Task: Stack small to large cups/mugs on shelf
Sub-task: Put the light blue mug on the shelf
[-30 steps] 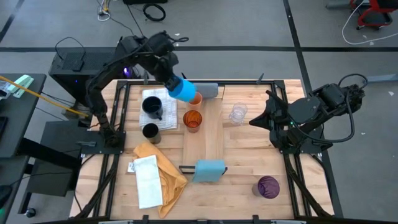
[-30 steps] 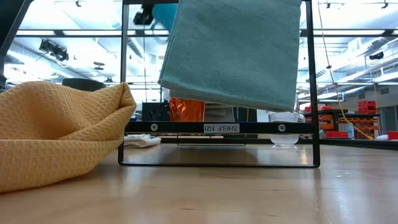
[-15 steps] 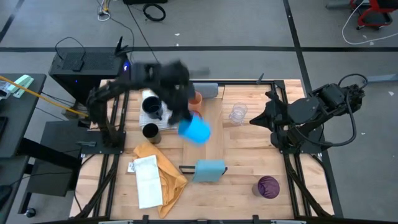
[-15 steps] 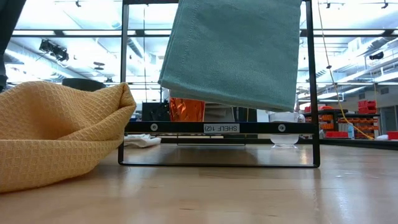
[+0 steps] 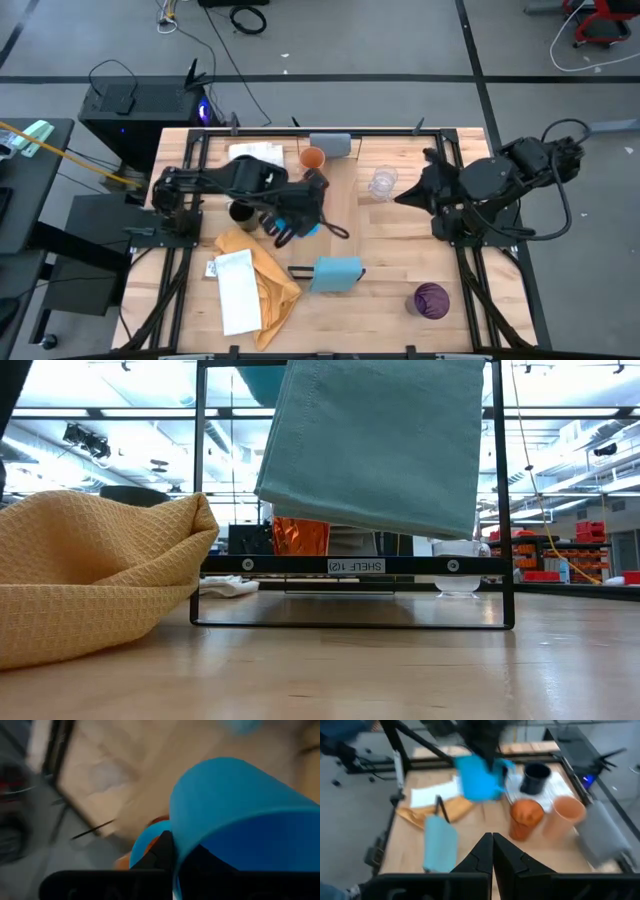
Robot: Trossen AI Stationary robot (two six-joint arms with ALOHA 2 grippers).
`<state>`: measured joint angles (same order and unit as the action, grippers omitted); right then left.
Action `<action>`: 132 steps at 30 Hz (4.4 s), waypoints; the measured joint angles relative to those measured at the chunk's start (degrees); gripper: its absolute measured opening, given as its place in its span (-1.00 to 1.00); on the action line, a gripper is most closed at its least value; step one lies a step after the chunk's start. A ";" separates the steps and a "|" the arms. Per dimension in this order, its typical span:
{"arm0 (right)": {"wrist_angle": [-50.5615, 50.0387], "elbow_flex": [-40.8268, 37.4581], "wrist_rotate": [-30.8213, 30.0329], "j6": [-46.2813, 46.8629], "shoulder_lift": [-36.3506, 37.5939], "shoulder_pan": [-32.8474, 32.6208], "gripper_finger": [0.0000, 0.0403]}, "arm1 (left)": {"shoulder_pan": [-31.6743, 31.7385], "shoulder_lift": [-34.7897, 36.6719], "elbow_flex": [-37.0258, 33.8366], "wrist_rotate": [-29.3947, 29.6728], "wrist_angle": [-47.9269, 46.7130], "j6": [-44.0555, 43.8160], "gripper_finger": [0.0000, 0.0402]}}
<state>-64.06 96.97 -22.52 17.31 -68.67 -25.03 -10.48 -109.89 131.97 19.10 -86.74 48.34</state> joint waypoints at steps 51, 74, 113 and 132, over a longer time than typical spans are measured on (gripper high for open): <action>22.46 0.00 38.14 0.68 -18.97 20.79 -0.33 | -11.43 -0.26 2.99 11.82 12.90 14.56 -0.94; 23.47 0.00 37.88 -2.61 -18.91 20.78 -0.75 | -11.52 -0.22 3.01 12.85 13.49 15.19 -0.89; 23.33 0.00 33.04 -6.41 -18.59 21.89 -0.92 | -11.65 -0.02 2.94 25.53 24.60 24.62 -0.44; 22.86 0.07 31.68 -7.75 -16.82 21.87 -0.94 | -11.73 0.13 2.92 32.32 36.91 31.60 -0.27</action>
<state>-41.21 97.03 9.16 9.56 -85.49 -3.16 -22.21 -109.76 134.89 51.42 -49.83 79.94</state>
